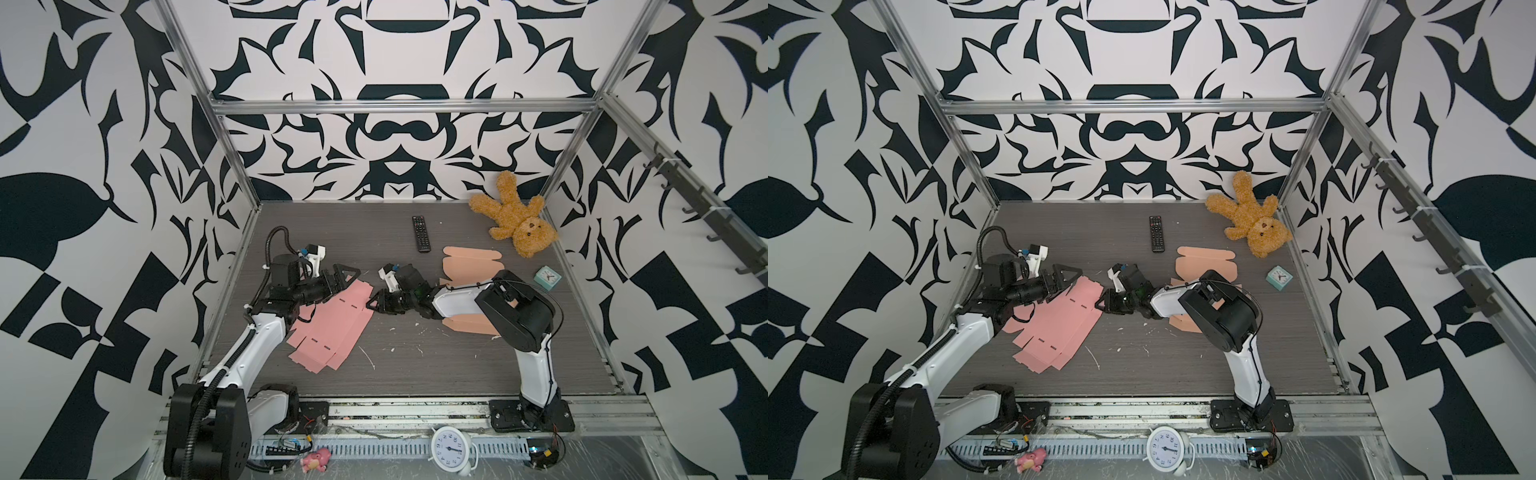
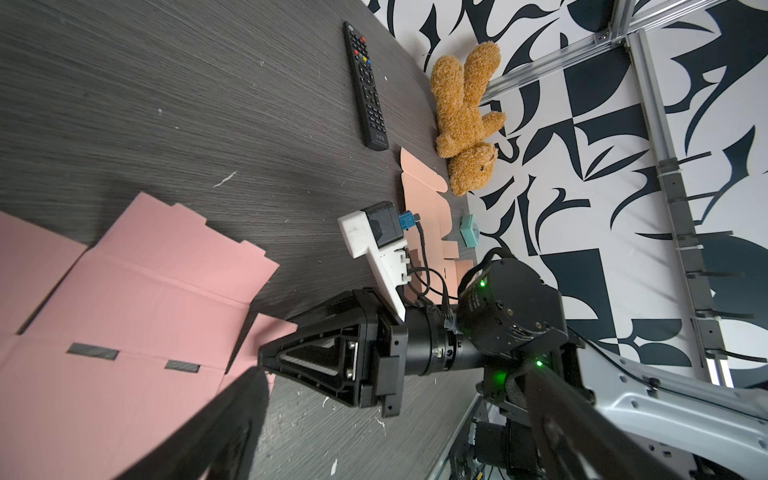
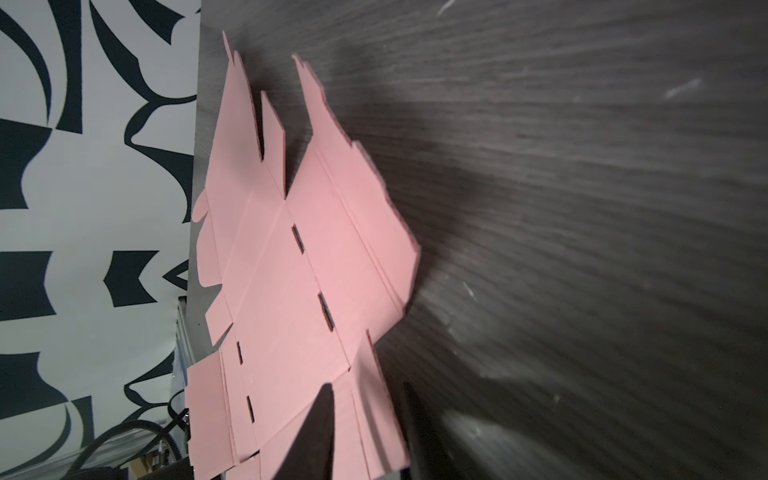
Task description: Fold the paper box
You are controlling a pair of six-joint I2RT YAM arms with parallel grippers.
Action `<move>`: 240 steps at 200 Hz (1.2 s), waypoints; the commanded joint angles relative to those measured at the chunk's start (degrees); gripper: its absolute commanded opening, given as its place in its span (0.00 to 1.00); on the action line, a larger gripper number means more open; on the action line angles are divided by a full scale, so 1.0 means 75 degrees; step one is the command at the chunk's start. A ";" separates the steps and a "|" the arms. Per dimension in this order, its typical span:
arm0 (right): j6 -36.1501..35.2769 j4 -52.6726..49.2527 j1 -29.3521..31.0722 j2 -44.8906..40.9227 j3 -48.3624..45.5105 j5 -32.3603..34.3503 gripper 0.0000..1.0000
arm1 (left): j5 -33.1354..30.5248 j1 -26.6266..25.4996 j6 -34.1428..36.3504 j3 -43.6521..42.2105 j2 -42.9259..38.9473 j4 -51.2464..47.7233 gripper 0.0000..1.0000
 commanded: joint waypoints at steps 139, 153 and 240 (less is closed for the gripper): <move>0.0229 0.0902 -0.0083 -0.0190 -0.0228 -0.0104 0.08 | 0.0037 0.0032 -0.0094 -0.0331 -0.0205 0.0234 0.99; 0.0057 0.0659 -0.0084 -0.0288 -0.0214 -0.0070 0.07 | 0.0036 0.0047 -0.0091 -0.0352 -0.0228 0.0235 0.99; -0.2019 -0.2147 -0.0800 -0.1316 -0.0066 -0.0418 0.03 | -0.0320 0.0125 0.0440 -0.0499 -0.0433 -0.0427 0.99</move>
